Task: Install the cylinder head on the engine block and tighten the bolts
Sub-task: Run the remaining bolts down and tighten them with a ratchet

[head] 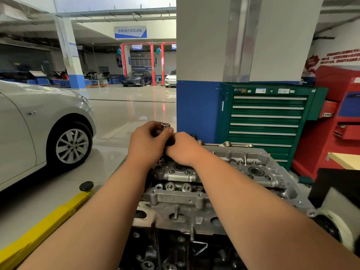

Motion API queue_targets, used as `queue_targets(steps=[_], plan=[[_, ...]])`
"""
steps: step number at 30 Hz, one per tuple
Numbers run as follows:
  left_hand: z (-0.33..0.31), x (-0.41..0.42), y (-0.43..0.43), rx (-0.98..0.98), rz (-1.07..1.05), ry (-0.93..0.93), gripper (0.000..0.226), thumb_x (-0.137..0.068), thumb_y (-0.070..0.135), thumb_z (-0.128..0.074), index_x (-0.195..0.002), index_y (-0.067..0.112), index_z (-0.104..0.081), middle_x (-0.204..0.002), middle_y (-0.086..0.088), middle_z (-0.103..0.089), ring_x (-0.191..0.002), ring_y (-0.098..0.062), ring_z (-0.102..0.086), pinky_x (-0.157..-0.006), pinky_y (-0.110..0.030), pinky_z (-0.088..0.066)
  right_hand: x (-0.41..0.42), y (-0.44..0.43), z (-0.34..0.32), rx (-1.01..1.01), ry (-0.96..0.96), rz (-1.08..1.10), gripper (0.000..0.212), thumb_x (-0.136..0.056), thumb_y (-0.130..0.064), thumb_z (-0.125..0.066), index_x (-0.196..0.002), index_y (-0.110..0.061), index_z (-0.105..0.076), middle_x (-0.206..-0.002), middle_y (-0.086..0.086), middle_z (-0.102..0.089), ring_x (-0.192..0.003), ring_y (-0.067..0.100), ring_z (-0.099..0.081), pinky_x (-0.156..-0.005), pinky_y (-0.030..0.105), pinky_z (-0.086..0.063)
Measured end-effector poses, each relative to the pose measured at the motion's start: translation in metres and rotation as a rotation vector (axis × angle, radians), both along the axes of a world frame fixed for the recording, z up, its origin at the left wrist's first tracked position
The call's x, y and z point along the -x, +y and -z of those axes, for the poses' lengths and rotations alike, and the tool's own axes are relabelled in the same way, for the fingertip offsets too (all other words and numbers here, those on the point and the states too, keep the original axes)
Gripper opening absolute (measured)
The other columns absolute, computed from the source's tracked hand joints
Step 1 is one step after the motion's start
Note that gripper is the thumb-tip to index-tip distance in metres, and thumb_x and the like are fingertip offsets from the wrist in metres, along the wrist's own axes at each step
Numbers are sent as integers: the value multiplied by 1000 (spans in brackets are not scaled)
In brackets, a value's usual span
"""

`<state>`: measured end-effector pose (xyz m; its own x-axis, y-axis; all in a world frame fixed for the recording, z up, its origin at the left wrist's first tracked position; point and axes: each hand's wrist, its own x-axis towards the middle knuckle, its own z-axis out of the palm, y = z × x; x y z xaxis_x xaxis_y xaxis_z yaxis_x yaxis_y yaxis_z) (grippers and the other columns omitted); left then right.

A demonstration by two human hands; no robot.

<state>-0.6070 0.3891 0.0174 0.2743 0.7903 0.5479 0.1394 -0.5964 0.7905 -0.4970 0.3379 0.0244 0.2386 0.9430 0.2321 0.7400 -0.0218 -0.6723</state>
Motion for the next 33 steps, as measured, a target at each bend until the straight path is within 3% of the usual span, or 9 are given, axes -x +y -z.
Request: queue_targets(steps=[3,6,11,14,16,18,22,26,33], plan=[[1,3,0,-5,51,32,32,-93,28,-60,-124,20,-63,-110,2,-70,-104,-14,-64,-92,-32,-50,-1,-4,-1,-22,30,-39,13,-87,-14,-56,-84,-11,-68,-59,-2,-57,-47,9,-45,-41,17,-35],[1,0,-1,36,75,8,38,-95,30,-56,-132,24,-54,-108,7,-67,-103,-12,-63,-86,-27,-47,-2,-3,-1,-40,5,14,13,-86,-8,-57,-76,-4,-65,-56,1,-52,-47,12,-42,-39,18,-32],[0,-6,-3,11,-47,-7,24,-77,41,-75,-85,27,-57,-82,11,-65,-77,-7,-63,-68,-25,-49,0,2,1,-40,-79,88,25,-83,-11,-57,-60,-15,-48,-54,0,-48,-48,13,-42,-42,22,-29],[0,-4,0,-14,-73,-28,16,-79,35,-74,-80,25,-61,-74,10,-65,-73,-10,-64,-68,-30,-51,1,-1,0,-48,-22,57,24,-82,-12,-59,-58,-15,-52,-49,-2,-47,-46,13,-41,-43,24,-31],[-1,-2,0,-16,-55,-28,14,-82,34,-71,-94,26,-68,-85,11,-69,-85,-10,-66,-78,-30,-53,1,-4,-2,-30,-8,-10,18,-85,-14,-56,-67,-16,-61,-53,-2,-53,-46,11,-44,-44,23,-35],[-1,1,-2,11,-19,-43,31,-85,32,-70,-115,22,-69,-97,8,-71,-95,-10,-66,-89,-31,-52,0,-7,-3,-11,9,-48,15,-88,-17,-55,-83,-16,-69,-59,-3,-59,-44,6,-45,-40,15,-37],[-1,2,-2,47,60,-48,44,-89,30,-66,-132,21,-56,-93,8,-67,-95,-11,-65,-88,-32,-51,-2,-8,-3,-37,24,-33,14,-88,-18,-61,-87,-11,-73,-58,-1,-60,-39,3,-45,-41,15,-36],[-1,-2,-3,41,20,-18,15,-87,34,-66,-95,24,-57,-86,8,-66,-86,-11,-65,-77,-30,-52,0,-3,-3,-42,-28,46,26,-83,-13,-60,-58,-15,-57,-48,-1,-49,-43,12,-40,-44,23,-31],[-4,-3,-1,22,-48,-24,27,-78,34,-76,-73,13,-60,-67,2,-65,-63,-14,-61,-60,-29,-49,3,3,0,-50,-87,109,26,-81,-14,-58,-57,-16,-48,-49,-1,-45,-46,14,-40,-42,23,-27]])
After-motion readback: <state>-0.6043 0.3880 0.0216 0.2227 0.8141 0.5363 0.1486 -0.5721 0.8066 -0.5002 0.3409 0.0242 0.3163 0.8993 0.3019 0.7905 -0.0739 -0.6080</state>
